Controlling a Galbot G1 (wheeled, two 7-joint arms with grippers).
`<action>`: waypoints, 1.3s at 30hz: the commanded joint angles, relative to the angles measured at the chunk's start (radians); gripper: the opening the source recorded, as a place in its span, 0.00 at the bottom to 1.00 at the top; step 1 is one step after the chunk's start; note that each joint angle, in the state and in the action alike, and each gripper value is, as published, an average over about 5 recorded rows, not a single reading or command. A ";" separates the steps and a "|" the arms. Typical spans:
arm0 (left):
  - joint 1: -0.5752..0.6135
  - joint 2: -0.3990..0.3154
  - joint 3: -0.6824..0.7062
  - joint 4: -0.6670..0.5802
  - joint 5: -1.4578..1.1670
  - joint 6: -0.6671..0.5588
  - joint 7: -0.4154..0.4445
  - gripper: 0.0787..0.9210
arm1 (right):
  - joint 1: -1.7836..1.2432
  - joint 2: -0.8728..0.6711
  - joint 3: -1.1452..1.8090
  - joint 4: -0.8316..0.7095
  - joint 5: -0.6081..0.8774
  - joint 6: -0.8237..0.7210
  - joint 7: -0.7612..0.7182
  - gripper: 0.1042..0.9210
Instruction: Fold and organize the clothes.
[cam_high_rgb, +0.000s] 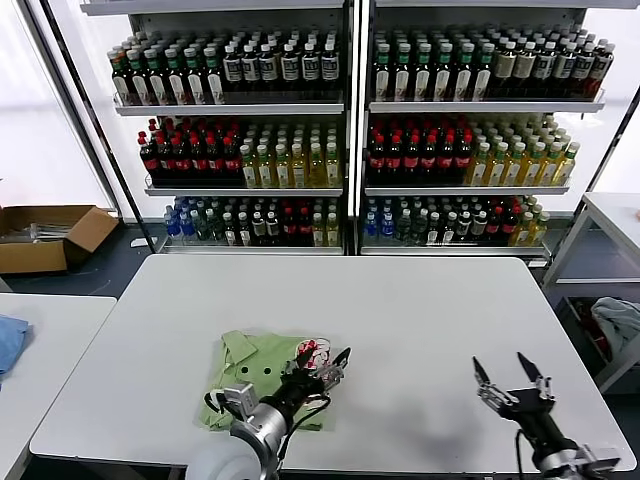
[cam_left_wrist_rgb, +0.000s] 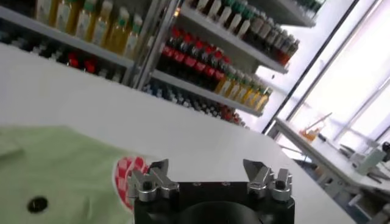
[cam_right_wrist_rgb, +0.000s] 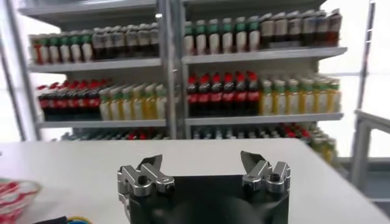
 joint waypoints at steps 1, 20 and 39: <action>0.046 0.093 -0.347 -0.128 0.083 -0.013 0.138 0.85 | 0.255 -0.044 -0.528 -0.082 -0.041 -0.184 0.096 0.88; 0.259 -0.027 -0.530 -0.241 0.238 -0.080 0.214 0.88 | 0.538 -0.023 -0.902 -0.352 -0.023 -0.259 0.143 0.88; 0.270 -0.050 -0.538 -0.263 0.235 -0.078 0.204 0.88 | 0.455 -0.138 -0.725 -0.205 -0.139 -0.221 0.080 0.39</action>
